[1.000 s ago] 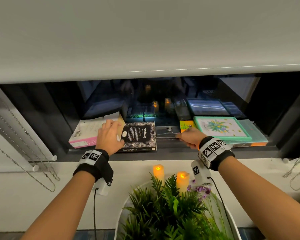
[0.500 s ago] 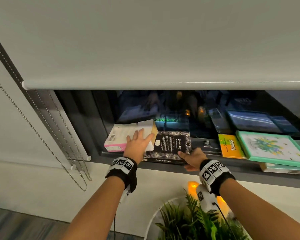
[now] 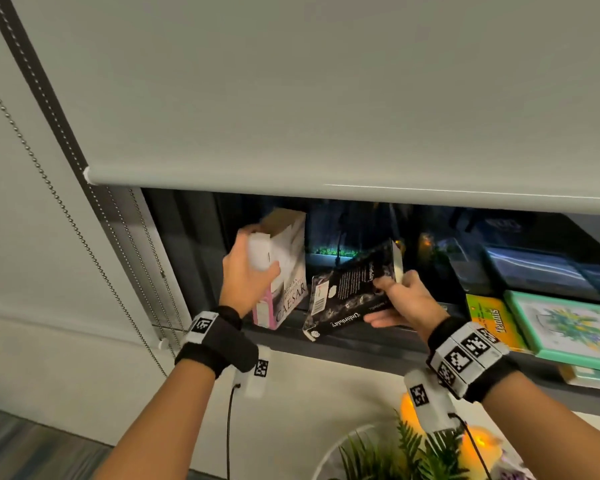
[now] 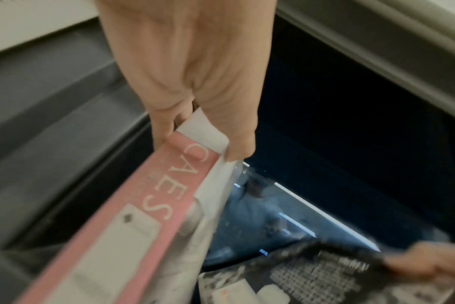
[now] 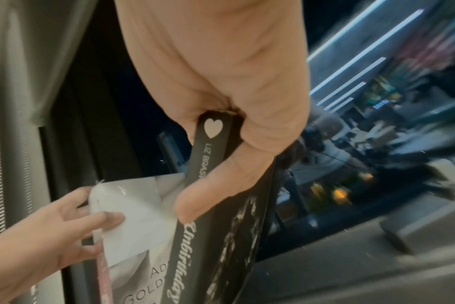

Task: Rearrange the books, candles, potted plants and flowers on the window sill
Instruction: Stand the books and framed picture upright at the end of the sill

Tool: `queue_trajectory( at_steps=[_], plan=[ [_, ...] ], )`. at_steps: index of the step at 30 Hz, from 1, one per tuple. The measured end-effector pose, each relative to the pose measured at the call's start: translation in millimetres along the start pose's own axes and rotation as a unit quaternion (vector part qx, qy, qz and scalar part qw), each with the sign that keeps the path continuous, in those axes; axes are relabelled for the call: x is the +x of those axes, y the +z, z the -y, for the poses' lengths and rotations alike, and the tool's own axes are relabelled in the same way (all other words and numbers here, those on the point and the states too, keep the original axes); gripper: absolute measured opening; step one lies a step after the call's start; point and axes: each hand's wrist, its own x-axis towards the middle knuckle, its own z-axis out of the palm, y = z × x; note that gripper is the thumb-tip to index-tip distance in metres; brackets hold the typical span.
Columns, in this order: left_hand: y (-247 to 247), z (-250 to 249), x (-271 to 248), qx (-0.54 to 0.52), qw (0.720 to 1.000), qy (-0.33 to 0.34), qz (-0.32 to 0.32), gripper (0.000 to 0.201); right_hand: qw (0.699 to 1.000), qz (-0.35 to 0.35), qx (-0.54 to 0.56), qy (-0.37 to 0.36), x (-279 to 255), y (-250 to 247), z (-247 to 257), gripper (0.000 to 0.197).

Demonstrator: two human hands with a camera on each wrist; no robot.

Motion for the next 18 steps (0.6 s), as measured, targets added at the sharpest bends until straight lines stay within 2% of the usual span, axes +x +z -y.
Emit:
queue_trajectory(
  at_steps=[4, 8, 9, 11, 14, 18],
  plan=[
    [-11.0, 23.0, 3.8, -0.01, 1.0, -0.022, -0.015, 0.058, 0.994, -0.001, -0.091, -0.053, -1.6, 20.1, 13.7, 0.037],
    [-12.7, 31.2, 6.3, 0.041, 0.996, -0.01, -0.076, 0.054, 0.971, -0.005, -0.213, -0.111, -4.2, 37.9, 26.0, 0.023],
    [-12.8, 30.5, 5.6, 0.074, 0.993, -0.014, -0.086, 0.058, 0.964, -0.002, -0.234, -0.124, -4.0, 42.3, 28.6, 0.022],
    [-12.0, 29.3, 1.0, 0.137, 0.987, -0.038, -0.078, 0.081, 0.959, 0.007, -0.251, -0.129, -3.9, 51.0, 33.0, 0.022],
    [-12.7, 31.3, -6.6, 0.157, 0.984, -0.078, -0.042, 0.115, 0.96, 0.018, -0.249, -0.129, -3.1, 67.5, 36.9, 0.027],
    [-11.4, 35.6, -7.8, 0.203, 0.975, -0.074, -0.039, 0.116, 0.952, 0.041, -0.272, -0.133, -0.5, 87.7, 43.4, 0.03]
  ],
)
